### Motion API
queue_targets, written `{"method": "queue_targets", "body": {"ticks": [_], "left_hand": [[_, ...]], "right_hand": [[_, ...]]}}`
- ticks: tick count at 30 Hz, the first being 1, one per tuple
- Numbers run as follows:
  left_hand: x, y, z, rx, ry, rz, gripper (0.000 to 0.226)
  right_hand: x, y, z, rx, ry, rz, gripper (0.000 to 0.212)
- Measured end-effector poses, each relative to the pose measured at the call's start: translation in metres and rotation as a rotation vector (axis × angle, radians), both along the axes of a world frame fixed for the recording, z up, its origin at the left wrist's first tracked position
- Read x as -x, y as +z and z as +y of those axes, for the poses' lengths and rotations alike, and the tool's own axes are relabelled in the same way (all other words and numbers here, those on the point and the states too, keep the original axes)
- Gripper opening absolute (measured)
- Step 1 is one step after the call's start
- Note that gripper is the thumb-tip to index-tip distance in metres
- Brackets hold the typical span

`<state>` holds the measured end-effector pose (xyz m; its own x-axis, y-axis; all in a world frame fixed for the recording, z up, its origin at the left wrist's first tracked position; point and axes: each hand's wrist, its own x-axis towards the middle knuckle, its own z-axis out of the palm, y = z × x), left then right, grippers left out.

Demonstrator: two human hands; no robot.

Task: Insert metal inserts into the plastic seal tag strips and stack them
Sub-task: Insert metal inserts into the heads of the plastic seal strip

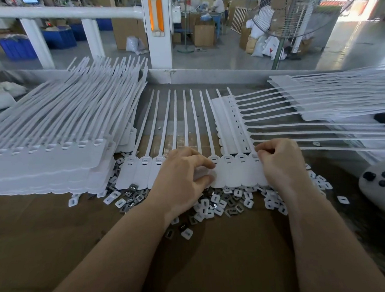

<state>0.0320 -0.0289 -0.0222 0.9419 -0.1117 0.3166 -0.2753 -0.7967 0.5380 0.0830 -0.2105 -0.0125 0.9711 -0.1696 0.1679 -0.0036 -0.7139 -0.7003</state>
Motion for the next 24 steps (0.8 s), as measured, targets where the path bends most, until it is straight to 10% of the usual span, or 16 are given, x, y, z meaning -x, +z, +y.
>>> {"method": "queue_targets", "body": {"ticks": [9,24], "left_hand": [[0.010,0.011,-0.012,-0.053,-0.407,-0.008,0.011],[0.009,0.011,-0.020,-0.175,-0.428,0.074,0.012]], "right_hand": [[0.004,0.005,0.004,-0.072,-0.028,-0.165,0.021],[0.002,0.004,0.002,-0.223,-0.042,-0.226,0.012]]}}
